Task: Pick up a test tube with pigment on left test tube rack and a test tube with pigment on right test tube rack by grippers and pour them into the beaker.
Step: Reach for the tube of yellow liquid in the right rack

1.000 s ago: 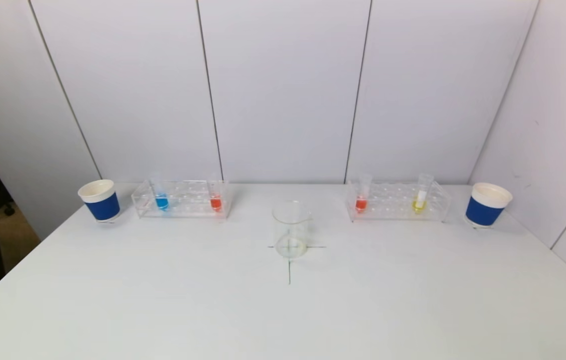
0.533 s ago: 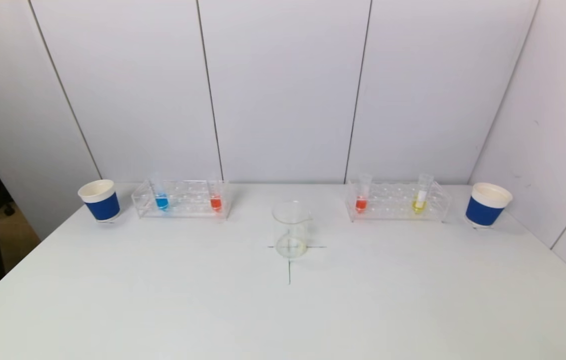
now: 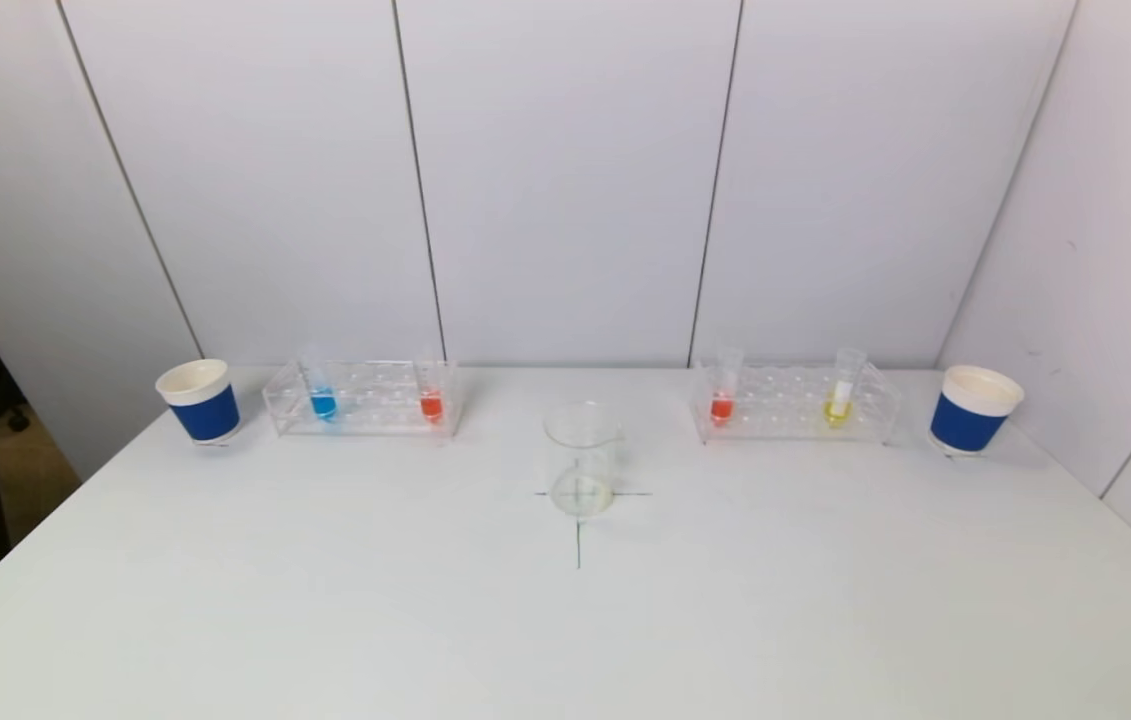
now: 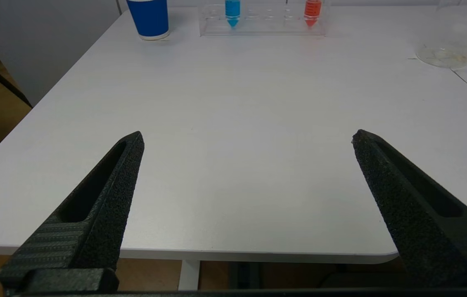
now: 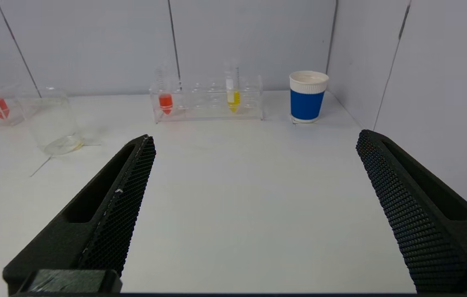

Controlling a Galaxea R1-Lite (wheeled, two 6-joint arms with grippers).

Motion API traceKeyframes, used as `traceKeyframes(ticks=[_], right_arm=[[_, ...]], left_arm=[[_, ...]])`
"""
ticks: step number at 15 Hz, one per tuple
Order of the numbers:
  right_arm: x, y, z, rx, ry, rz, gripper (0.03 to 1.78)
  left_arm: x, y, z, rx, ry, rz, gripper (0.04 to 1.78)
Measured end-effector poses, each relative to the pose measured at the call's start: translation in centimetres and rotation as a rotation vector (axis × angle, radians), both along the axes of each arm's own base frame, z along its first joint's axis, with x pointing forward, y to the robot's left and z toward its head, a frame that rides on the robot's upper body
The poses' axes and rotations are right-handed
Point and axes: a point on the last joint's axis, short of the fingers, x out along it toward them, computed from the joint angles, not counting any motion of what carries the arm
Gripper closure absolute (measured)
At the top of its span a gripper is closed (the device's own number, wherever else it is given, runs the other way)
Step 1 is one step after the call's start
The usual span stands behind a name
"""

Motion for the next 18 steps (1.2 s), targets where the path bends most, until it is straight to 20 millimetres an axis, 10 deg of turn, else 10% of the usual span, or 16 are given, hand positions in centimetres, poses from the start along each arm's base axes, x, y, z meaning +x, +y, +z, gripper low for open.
traceKeyframes(ticks=[8,13,18], right_arm=[[2.7,0.0,8.9,0.002,0.013,0.056,0.04],[9.0,0.3,13.2,-0.002,0.001,0.071,0.04],[15.9,0.5,13.2,-0.002,0.043,0.071,0.04]], left_arm=[[0.0,0.0,0.0,0.0,0.0,0.0,0.06],[0.0,0.0,0.0,0.0,0.0,0.0,0.06],[0.0,0.0,0.0,0.0,0.0,0.0,0.06]])
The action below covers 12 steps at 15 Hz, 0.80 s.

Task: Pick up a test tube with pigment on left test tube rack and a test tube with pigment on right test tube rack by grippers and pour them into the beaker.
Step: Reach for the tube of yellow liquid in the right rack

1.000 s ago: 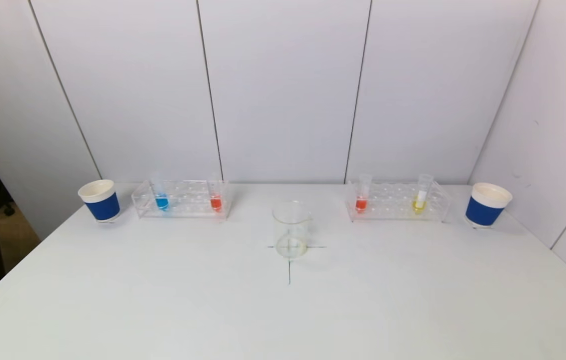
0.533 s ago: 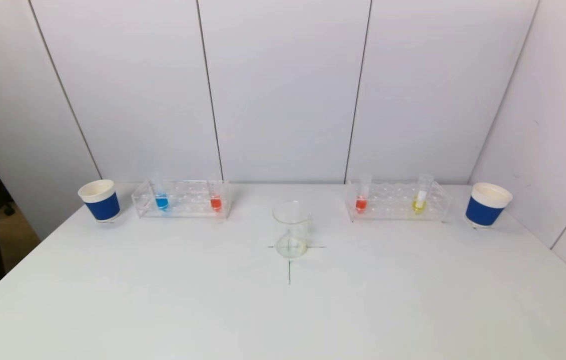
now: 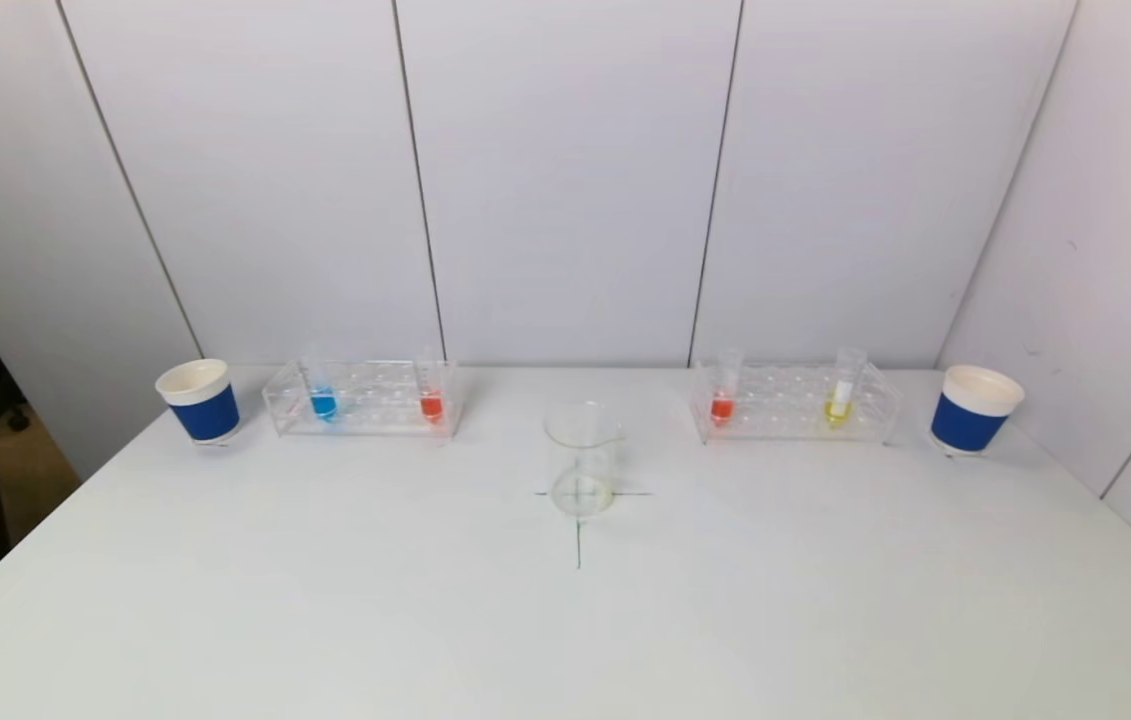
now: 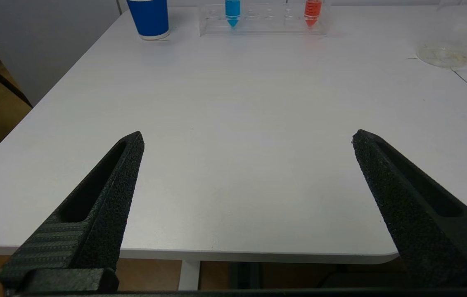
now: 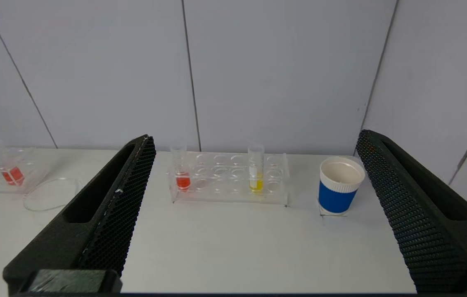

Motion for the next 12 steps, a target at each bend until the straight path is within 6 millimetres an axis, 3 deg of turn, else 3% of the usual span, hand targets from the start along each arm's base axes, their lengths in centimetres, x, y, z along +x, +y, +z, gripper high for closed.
traceKeyframes(ticks=[8,12], right_arm=[[8.9,0.4,-4.9,0.0,0.068,-0.002,0.04],[12.3,0.8,-7.6,0.003,0.047,0.003,0.04]], left_arm=[[0.0,0.0,0.0,0.0,0.0,0.0,0.06],[0.0,0.0,0.0,0.0,0.0,0.0,0.06]])
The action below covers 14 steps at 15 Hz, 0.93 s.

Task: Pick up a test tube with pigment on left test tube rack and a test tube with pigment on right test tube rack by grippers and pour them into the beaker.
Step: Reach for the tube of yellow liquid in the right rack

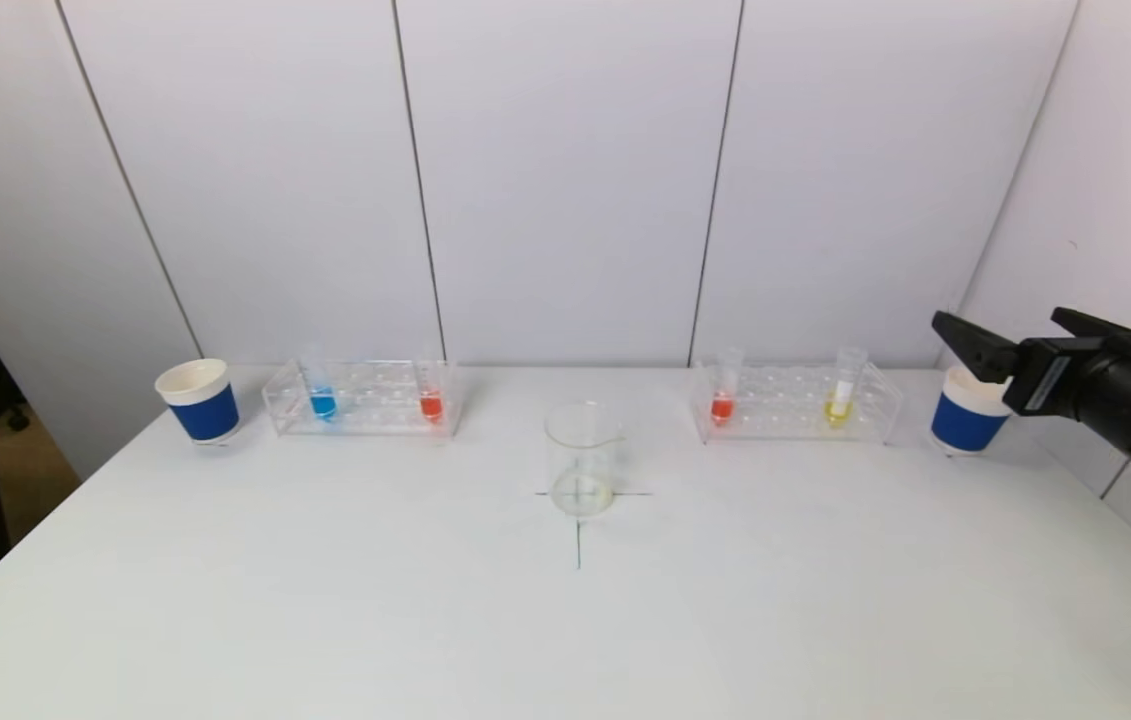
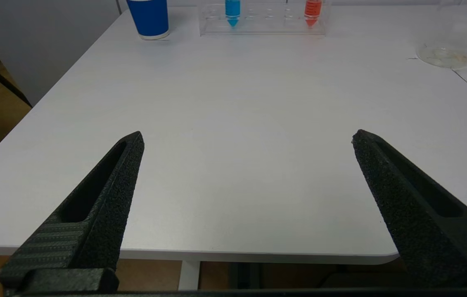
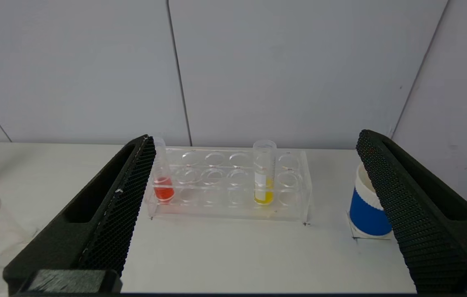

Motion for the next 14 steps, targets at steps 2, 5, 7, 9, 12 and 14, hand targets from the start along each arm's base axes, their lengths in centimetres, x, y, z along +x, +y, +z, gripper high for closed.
traceKeyframes(ticks=[2,5,7,9,12,14], right_arm=[[1.3,0.1,-1.3,0.0,0.003,0.001,0.04],[3.1,0.3,-3.4,-0.004,-0.006,-0.009,0.04],[4.1,0.4,-4.8,-0.004,-0.03,-0.023,0.04],[5.0,0.4,-6.6,-0.005,-0.018,-0.04,0.04],[5.9,0.5,-8.9,-0.011,0.055,-0.044,0.04],[6.4,0.5,-10.0,-0.014,0.088,-0.051,0.04]], left_arm=[[0.0,0.0,0.0,0.0,0.0,0.0,0.06],[0.0,0.0,0.0,0.0,0.0,0.0,0.06],[0.0,0.0,0.0,0.0,0.0,0.0,0.06],[0.0,0.0,0.0,0.0,0.0,0.0,0.06],[0.0,0.0,0.0,0.0,0.0,0.0,0.06],[0.0,0.0,0.0,0.001,0.0,0.0,0.06]])
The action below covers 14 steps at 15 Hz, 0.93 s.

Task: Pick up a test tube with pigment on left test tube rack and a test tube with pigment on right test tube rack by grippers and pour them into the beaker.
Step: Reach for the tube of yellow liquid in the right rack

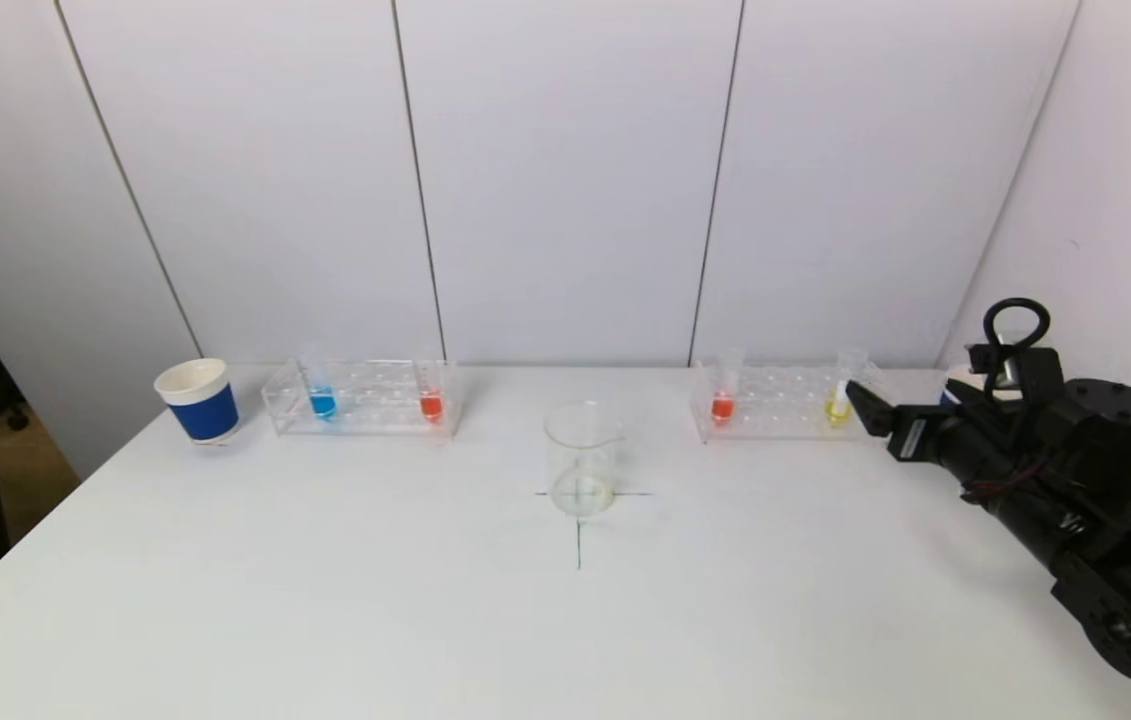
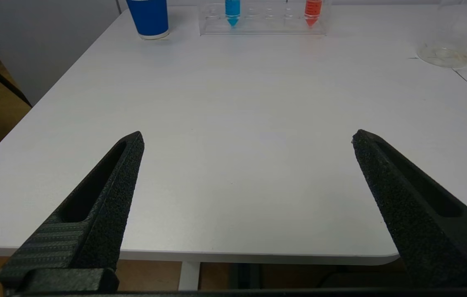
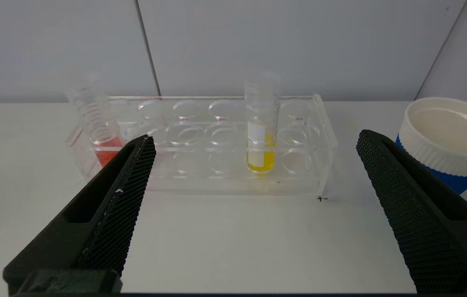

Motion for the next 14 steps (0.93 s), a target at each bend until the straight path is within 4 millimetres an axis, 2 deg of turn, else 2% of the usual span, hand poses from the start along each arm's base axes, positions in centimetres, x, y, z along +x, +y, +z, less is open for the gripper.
traceKeyframes(ticks=[14], right_arm=[[3.8,0.1,-2.6,0.01,0.011,-0.026,0.04]], left_arm=[[0.0,0.0,0.0,0.0,0.0,0.0,0.06]])
